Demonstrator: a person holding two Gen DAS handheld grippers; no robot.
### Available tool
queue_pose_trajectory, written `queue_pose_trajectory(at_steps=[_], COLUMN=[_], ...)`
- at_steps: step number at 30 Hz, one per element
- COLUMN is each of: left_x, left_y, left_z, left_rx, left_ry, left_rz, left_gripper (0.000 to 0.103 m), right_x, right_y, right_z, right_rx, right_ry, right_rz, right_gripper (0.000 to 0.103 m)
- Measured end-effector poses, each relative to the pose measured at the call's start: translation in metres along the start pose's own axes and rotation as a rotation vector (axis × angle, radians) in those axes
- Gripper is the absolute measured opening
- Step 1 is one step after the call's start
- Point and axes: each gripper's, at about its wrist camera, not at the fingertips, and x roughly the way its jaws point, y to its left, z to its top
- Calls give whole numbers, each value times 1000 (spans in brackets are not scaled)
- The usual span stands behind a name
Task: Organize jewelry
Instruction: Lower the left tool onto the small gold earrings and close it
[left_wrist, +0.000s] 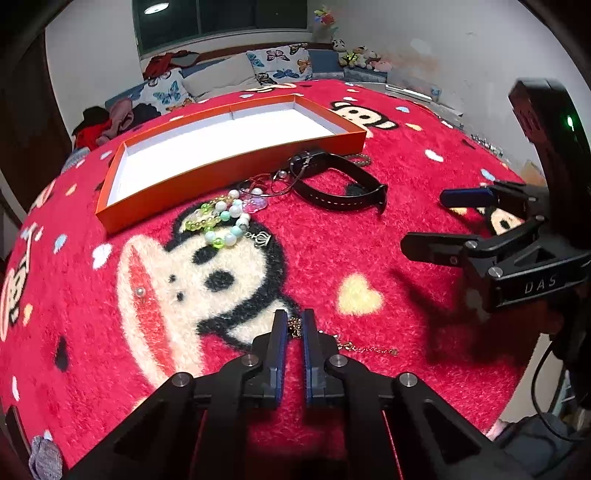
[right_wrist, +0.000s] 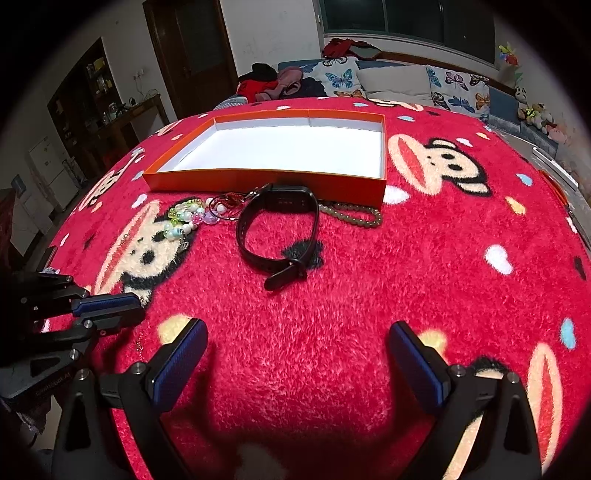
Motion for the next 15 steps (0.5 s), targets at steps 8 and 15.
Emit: queue_pose_trajectory(at_steps=[8,15], left_x=[-15,-19], left_y=[26,23], left_z=[-2,-7], left_rx=[-64,-62], left_ry=[-23,-14], left_rz=[11,-21], left_gripper=[9,10], right_x=[1,2], right_y=[1,2], right_z=[-1,-2], right_rx=[0,0], right_ry=[5,9], right_rz=[10,14], right_gripper=[103,103])
